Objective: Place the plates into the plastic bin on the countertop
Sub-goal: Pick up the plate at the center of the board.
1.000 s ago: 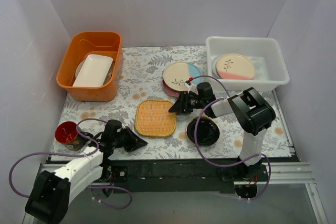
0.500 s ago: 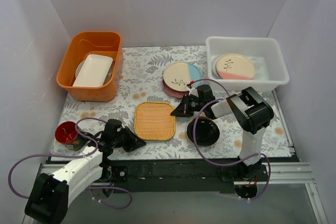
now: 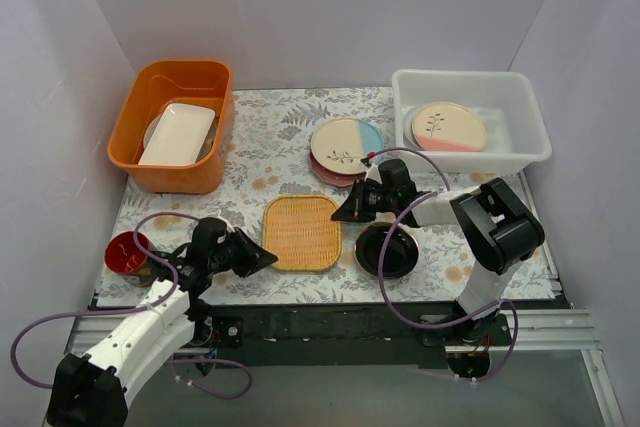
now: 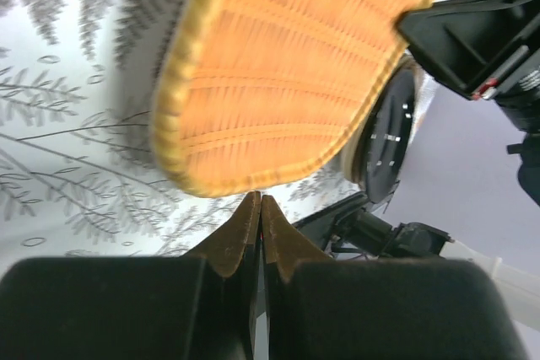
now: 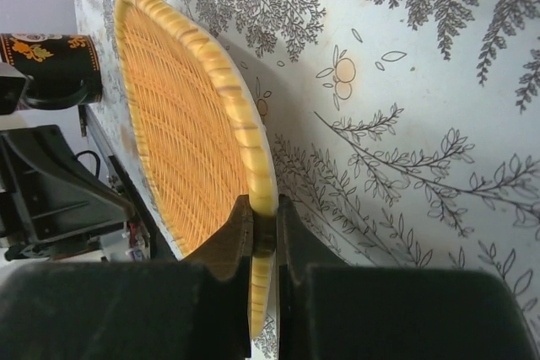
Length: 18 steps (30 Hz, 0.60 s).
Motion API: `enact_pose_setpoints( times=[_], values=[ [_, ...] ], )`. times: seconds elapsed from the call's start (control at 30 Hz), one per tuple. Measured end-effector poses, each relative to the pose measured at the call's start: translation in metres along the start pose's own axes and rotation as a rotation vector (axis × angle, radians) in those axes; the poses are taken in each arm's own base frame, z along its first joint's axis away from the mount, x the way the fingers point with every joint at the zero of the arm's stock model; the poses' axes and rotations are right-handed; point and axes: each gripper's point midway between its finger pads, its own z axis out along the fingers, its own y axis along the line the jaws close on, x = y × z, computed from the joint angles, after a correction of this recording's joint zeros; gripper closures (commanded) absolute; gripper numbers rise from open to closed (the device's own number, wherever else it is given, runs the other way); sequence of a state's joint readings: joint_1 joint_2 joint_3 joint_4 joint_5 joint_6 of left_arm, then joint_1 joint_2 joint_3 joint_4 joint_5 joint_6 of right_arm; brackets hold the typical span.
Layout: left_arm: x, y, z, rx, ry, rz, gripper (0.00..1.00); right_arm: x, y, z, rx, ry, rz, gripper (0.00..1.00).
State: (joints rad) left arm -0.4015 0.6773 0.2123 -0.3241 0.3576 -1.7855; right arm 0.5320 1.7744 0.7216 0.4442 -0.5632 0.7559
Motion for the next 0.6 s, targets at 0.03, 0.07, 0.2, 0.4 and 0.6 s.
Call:
enact_pose_setpoints(
  times=[0.03,0.07,0.2,0.4,0.6],
  values=[
    [-0.002,-0.006,-0.002,0.015,-0.008,0.008,0.98,-0.001,0.002,-0.003,0.008,-0.006,-0.008,0.99],
    [-0.004,-0.012,-0.004,0.028,-0.015,0.016,0.96,-0.003,0.004,-0.005,0.012,-0.015,-0.022,0.99],
    [-0.011,-0.033,-0.012,0.075,-0.039,0.046,0.81,-0.011,0.015,-0.017,0.031,-0.055,-0.07,0.99],
    [-0.017,-0.051,-0.019,0.113,-0.057,0.075,0.46,-0.02,0.025,-0.033,0.06,-0.108,-0.11,0.99],
    [-0.019,-0.058,-0.022,0.125,-0.066,0.092,0.18,-0.029,0.036,-0.049,0.081,-0.163,-0.141,0.99]
  ],
)
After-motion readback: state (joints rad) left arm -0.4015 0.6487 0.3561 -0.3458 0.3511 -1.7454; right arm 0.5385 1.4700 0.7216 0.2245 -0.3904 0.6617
